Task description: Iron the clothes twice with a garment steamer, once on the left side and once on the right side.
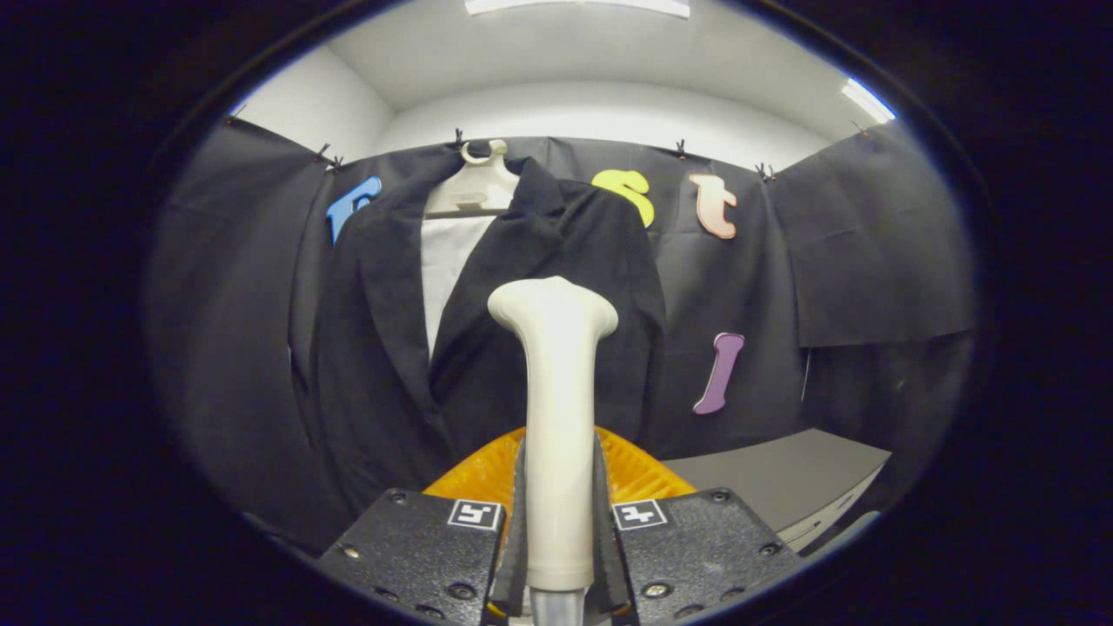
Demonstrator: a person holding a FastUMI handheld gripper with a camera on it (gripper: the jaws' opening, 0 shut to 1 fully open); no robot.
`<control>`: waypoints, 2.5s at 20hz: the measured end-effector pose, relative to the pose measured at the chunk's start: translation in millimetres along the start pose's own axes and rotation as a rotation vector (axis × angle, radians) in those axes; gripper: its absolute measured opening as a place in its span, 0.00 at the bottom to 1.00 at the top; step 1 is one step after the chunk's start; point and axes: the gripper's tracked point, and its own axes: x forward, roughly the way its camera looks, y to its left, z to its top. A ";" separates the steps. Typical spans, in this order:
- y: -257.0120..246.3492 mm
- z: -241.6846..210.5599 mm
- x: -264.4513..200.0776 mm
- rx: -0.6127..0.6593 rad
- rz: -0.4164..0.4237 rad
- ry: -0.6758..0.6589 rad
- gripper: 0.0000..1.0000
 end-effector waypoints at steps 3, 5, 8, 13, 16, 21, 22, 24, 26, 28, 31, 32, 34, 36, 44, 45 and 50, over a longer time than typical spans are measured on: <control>-1.8 -22.1 -8.2 -0.003 0.002 0.039 0.33; -3.8 -39.5 -13.8 -0.005 0.004 0.069 0.33; -3.2 -66.5 -21.9 -0.012 0.011 0.115 0.33; -0.5 -109.9 -42.4 -0.033 0.032 0.180 0.33; -2.5 -134.0 -48.4 -0.038 0.034 0.219 0.33; 0.5 -168.2 -61.6 -0.066 0.051 0.267 0.33; 1.7 -176.4 -67.3 -0.073 0.060 0.275 0.33; 2.5 -196.1 -76.2 -0.086 0.072 0.312 0.33; -0.1 -217.9 -79.2 -0.086 0.075 0.360 0.33; -2.5 -236.2 -78.9 -0.081 0.067 0.403 0.33; -6.6 -261.6 -81.3 -0.081 0.062 0.465 0.34; -8.9 -274.3 -82.3 -0.074 0.063 0.492 0.33; -11.6 -292.0 -85.1 -0.065 0.061 0.534 0.33; -13.1 -306.1 -88.2 -0.073 0.065 0.564 0.33; -13.6 -293.5 -95.6 -0.055 0.078 0.550 0.33; -11.0 -279.7 -97.6 -0.049 0.088 0.523 0.33; 10.6 -192.9 -104.0 -0.024 0.148 0.363 0.33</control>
